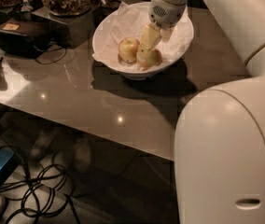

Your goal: Pick apple from white bowl

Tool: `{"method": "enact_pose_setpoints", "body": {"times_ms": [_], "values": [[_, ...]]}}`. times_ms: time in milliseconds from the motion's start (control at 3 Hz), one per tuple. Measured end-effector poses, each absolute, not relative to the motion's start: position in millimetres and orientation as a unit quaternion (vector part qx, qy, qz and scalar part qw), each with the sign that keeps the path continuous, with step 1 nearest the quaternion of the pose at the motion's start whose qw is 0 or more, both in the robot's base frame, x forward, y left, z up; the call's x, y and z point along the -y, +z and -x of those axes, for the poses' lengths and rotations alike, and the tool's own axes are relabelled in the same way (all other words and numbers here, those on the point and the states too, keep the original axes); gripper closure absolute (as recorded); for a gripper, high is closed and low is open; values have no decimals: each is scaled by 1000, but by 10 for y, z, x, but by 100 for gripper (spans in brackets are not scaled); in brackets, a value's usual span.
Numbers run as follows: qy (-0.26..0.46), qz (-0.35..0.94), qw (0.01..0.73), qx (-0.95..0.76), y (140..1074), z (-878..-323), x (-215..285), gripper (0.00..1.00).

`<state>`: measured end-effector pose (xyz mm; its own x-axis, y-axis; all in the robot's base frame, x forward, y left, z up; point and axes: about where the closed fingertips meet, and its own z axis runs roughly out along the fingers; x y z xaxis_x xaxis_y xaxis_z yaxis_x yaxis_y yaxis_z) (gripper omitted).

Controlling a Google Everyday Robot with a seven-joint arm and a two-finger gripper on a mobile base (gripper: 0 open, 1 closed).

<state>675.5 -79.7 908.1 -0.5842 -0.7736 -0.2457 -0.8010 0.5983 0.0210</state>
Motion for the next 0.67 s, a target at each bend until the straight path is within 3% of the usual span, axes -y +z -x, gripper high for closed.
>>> {"method": "enact_pose_setpoints", "body": {"times_ms": [333,667], "values": [[67,444,98,-888,9003,-6749,822,23],[68,442,93,-890,8944,-6765,852,31]]}}
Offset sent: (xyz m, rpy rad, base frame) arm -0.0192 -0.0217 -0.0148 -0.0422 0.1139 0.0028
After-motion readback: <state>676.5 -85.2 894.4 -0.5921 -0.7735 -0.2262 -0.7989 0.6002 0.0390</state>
